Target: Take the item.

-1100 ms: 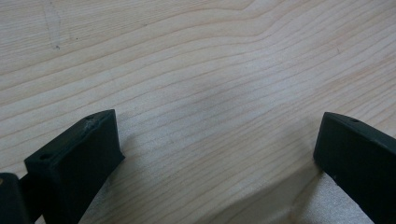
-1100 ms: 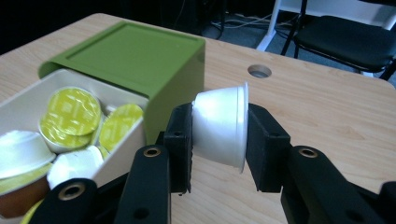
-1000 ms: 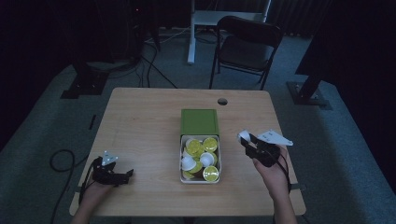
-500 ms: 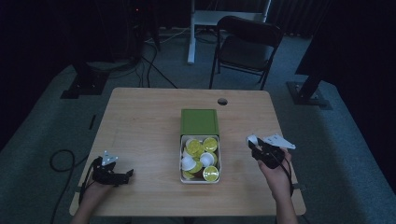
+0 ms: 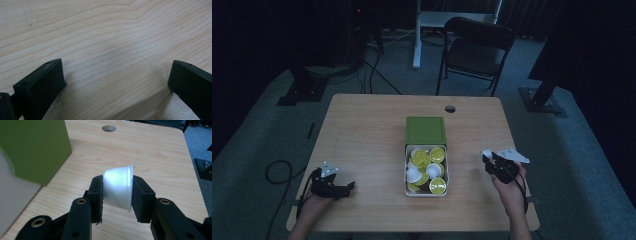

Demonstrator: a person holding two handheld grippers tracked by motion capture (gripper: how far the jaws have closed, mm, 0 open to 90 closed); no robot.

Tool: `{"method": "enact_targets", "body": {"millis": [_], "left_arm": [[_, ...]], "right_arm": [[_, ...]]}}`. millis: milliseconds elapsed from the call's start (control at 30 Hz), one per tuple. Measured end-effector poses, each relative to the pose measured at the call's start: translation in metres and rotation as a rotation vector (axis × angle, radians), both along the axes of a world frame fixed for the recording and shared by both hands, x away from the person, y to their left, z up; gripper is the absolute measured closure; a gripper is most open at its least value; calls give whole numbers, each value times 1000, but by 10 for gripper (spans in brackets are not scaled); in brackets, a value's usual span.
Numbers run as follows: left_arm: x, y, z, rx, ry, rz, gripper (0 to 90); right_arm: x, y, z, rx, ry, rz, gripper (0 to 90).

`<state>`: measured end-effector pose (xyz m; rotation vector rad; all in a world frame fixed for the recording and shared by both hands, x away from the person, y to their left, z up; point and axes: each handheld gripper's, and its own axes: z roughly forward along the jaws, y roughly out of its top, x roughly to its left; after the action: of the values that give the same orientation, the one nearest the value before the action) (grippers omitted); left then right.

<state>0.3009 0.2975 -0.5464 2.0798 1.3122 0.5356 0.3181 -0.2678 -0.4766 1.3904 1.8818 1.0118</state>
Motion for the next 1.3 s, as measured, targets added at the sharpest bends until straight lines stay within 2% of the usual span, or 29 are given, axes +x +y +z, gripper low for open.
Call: {"method": "enact_targets", "body": {"millis": [167,867,1300], "left_arm": [[0,0,0,0,0,0,6],[0,0,0,0,0,0,6],[0,0,0,0,0,0,6]], "right_arm": [[2,-3,-6,4,12,-5,641],[7,-10,-35,-31,77,-28,641],[7,-14,-45,-41,112,-36,636]]}}
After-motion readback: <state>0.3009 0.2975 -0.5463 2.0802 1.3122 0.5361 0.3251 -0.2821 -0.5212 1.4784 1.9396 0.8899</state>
